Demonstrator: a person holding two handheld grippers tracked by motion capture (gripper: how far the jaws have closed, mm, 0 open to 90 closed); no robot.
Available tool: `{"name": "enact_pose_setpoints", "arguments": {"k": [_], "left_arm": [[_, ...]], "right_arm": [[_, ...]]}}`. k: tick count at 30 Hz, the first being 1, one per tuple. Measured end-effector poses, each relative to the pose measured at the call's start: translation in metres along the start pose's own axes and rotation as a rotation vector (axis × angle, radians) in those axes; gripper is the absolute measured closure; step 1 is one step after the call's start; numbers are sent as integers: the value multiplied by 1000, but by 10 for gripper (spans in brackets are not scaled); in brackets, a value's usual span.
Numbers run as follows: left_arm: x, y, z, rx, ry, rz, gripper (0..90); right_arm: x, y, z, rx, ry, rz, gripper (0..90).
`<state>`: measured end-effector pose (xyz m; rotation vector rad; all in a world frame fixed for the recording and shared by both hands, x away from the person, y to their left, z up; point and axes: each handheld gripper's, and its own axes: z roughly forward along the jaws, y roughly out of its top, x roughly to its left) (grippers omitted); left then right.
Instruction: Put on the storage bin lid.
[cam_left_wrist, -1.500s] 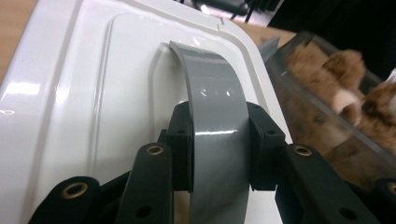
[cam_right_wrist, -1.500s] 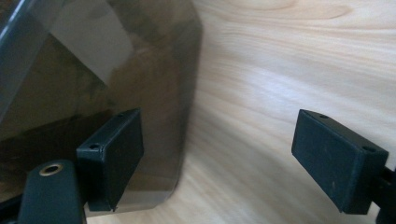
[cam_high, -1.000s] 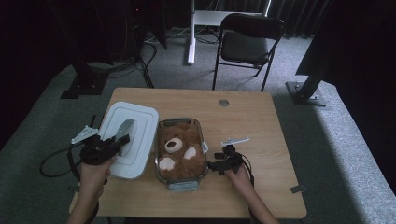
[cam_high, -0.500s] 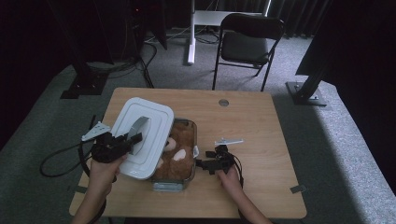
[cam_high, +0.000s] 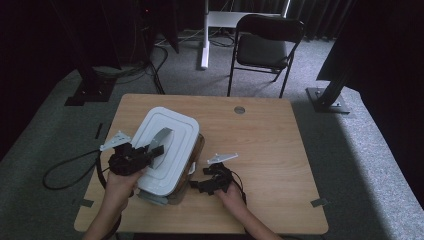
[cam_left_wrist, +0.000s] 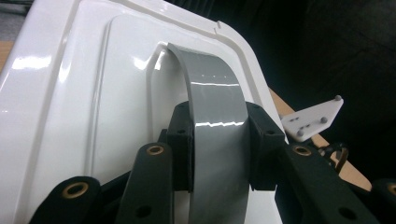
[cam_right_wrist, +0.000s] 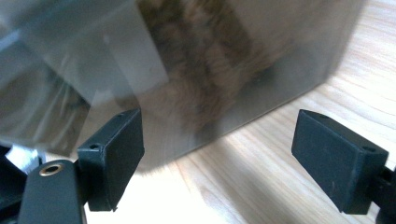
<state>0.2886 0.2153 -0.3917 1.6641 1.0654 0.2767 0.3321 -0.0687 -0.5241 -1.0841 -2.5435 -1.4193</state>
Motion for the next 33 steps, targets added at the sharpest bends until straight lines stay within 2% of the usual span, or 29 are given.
{"name": "enact_pose_setpoints", "arguments": {"k": [2,8,10,12,18,26,29,33], "left_arm": [[-4,0,4,8,-10,4,686],[-18,0,19,35,-43,18,685],[-22,0,23,40,-31,27,685],[-24,0,26,45,1,41,685],[-13,-4,30,88,53,9,685],[0,-11,32,103,55,-49,683],[1,-12,34,107,56,-59,682],[3,-16,37,115,81,-64,677]], "right_arm": [[2,0,1,0,-8,-16,162],[-8,-4,-7,-11,-37,11,162],[-12,-6,-10,-17,-45,19,162],[-14,-7,-12,-25,-53,23,162],[-19,-8,-16,-31,-69,29,162],[-21,-9,-18,-32,-74,43,162],[-22,-9,-18,-34,-74,49,162],[-25,-10,-19,-35,-76,53,162]]}}
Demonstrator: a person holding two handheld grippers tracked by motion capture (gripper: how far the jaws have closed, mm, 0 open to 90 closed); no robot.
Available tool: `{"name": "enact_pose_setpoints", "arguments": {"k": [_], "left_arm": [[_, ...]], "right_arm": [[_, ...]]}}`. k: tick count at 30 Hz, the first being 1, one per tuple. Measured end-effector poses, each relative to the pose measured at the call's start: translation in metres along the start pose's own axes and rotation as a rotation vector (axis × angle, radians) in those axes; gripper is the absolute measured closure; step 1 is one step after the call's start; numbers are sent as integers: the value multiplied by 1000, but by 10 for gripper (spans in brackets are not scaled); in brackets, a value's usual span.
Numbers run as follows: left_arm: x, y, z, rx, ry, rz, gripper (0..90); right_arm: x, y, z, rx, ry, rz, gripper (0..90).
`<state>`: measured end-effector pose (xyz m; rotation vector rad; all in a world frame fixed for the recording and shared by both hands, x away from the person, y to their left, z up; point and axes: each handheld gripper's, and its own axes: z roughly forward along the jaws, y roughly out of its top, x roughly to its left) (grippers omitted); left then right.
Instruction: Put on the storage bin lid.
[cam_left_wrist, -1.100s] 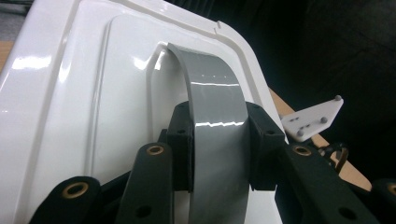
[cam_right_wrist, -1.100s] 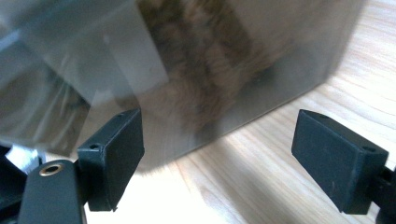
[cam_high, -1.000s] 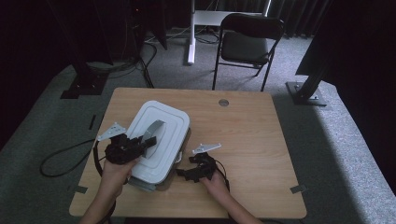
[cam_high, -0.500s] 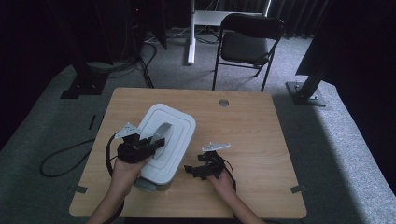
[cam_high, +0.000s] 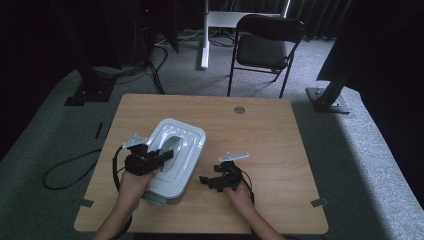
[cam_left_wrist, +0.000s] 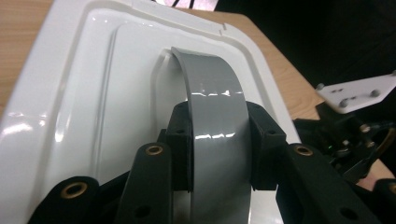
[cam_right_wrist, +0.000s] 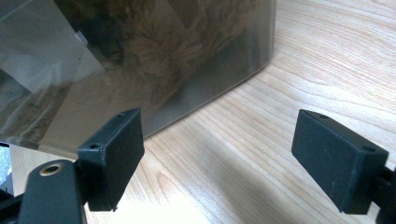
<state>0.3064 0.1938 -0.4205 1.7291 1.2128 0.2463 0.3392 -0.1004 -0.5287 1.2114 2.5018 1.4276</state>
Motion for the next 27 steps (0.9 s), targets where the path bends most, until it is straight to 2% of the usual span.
{"name": "enact_pose_setpoints", "arguments": {"k": [3,5,7,8,11,13,15,17,20,21,23,25,27], "left_arm": [[2,-2,-1,-2,16,6,674],[3,-3,2,21,27,21,664],[4,-3,3,28,26,14,662],[3,-1,4,46,27,34,662],[4,0,7,70,30,49,657],[3,0,9,81,47,63,654],[0,-1,11,89,73,88,653],[0,-2,12,88,72,83,654],[-2,0,11,90,79,106,644],[-1,0,11,88,77,108,633],[-2,3,9,82,74,104,486],[-4,4,7,71,88,111,403],[-7,6,2,61,98,118,388]], "right_arm": [[0,0,0,-2,-2,1,162],[-1,0,-1,-2,-2,6,162],[-1,0,0,-1,-3,7,162],[-2,0,0,0,-3,6,162],[-3,-1,0,2,0,8,162],[-3,-1,1,1,1,15,162],[-3,-2,2,2,2,18,162],[-3,-2,2,4,5,22,162],[-2,-2,2,7,8,17,162],[-2,-2,2,7,10,16,162],[-2,-1,1,8,8,10,162],[-3,-1,0,10,8,9,162],[-4,-1,-1,8,6,13,162]]}}
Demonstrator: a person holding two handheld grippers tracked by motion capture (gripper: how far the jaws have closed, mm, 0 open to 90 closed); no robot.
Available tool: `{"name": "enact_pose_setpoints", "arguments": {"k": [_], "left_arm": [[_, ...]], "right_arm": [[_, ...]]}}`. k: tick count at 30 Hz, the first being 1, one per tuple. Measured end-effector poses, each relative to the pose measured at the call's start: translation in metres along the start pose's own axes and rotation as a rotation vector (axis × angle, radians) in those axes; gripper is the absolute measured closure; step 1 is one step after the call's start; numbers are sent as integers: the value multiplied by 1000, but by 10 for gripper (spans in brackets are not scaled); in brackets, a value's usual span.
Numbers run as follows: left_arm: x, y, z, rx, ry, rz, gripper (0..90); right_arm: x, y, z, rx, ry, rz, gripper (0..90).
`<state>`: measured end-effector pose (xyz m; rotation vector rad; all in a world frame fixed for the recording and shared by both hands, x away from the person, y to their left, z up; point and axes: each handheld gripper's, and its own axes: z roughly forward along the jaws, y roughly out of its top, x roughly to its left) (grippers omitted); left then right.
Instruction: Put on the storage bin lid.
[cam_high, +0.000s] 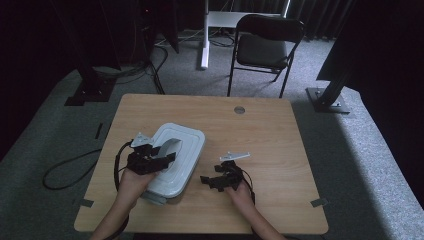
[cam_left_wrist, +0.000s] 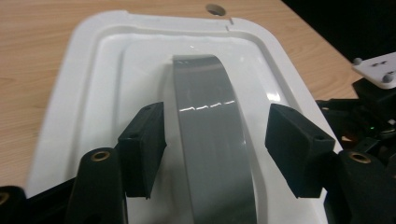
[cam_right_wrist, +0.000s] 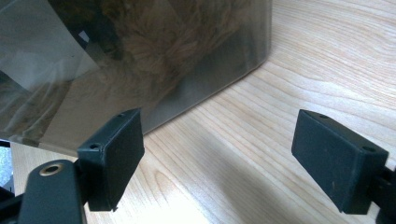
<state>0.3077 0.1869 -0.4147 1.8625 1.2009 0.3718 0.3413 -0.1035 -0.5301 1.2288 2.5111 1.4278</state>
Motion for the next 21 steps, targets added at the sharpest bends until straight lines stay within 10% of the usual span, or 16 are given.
{"name": "enact_pose_setpoints", "arguments": {"k": [10,21], "left_arm": [[15,3,-19,-16,-17,-34,76],[40,-5,-28,-99,-19,-9,29]], "right_arm": [[-3,1,-5,-14,-7,8,162],[-4,3,-8,-21,-20,2,162]]}}
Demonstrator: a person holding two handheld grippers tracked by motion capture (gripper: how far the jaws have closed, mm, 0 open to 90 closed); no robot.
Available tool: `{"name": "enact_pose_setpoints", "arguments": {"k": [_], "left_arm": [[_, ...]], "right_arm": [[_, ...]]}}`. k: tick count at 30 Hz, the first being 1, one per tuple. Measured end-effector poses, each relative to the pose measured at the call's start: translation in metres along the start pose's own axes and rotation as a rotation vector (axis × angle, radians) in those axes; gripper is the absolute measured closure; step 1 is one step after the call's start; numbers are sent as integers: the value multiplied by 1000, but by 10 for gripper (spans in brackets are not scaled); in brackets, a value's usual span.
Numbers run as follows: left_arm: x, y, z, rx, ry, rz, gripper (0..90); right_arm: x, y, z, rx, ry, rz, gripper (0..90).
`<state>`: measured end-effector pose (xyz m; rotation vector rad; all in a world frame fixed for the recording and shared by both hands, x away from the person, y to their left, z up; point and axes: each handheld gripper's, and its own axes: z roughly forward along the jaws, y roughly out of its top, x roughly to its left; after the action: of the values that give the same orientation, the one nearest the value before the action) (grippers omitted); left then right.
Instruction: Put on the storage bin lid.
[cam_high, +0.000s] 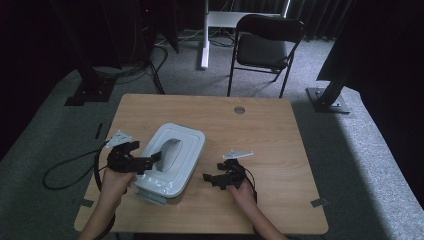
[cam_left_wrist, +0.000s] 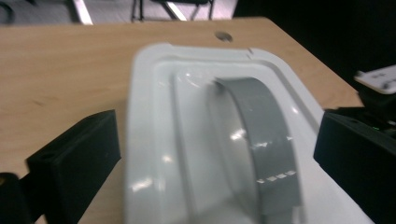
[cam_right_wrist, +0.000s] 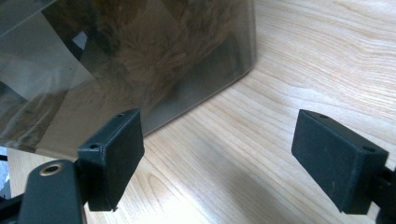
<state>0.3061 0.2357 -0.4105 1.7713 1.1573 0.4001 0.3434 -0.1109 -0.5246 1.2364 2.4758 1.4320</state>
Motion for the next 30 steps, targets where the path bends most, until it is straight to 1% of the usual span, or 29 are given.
{"name": "enact_pose_setpoints", "arguments": {"k": [1,2,3,4,5,6,7,10,11,12,13,14,15,16,17,18,20,21,22,24,28,30], "left_arm": [[3,-1,0,-10,11,-11,29],[5,-2,0,-15,17,-13,29],[8,-3,1,-5,37,-7,29],[12,-4,2,1,57,-14,29],[16,-5,2,-1,59,-23,28],[19,-6,3,4,72,-26,28],[22,-7,2,-3,91,-28,28],[33,-10,1,-20,119,-33,29],[37,-10,1,-17,127,-38,29],[40,-11,1,-19,128,-43,28],[40,-11,1,-19,128,-43,29],[50,-15,3,-27,137,-56,29],[56,-17,4,-19,134,-75,29],[60,-20,5,-20,134,-93,28],[64,-22,5,-29,139,-102,29],[68,-25,6,-22,148,-107,28],[76,-30,7,-22,155,-132,28],[81,-33,8,-17,167,-142,28],[84,-35,8,-15,183,-143,28],[91,-41,10,1,202,-148,28],[101,-52,14,21,228,-166,28],[105,-58,18,28,234,-171,28]], "right_arm": [[0,0,0,0,-3,-1,162],[0,0,-1,-2,-5,-2,162],[-1,0,-1,-2,-5,0,162],[-1,0,-2,-2,-5,2,162],[-1,0,-2,-2,-6,2,162],[-1,0,-2,-1,-5,4,162],[-2,0,-1,0,-6,4,162],[-2,0,-1,3,-9,0,162],[-2,0,0,4,-8,2,162],[-2,0,0,3,-7,3,162],[-2,0,0,3,-7,3,162],[-1,0,0,4,-8,1,163],[-1,-1,0,7,-7,1,162],[0,-1,1,7,-7,2,162],[0,-1,1,8,-6,1,162],[0,-1,1,9,-8,-2,162],[-1,-1,1,9,-11,-3,162],[-1,-1,1,9,-12,-3,162],[-1,-1,1,10,-14,-2,162],[-1,-2,1,10,-14,0,162],[-1,-2,2,13,-13,-2,162],[-1,-2,2,15,-17,-4,162]]}}
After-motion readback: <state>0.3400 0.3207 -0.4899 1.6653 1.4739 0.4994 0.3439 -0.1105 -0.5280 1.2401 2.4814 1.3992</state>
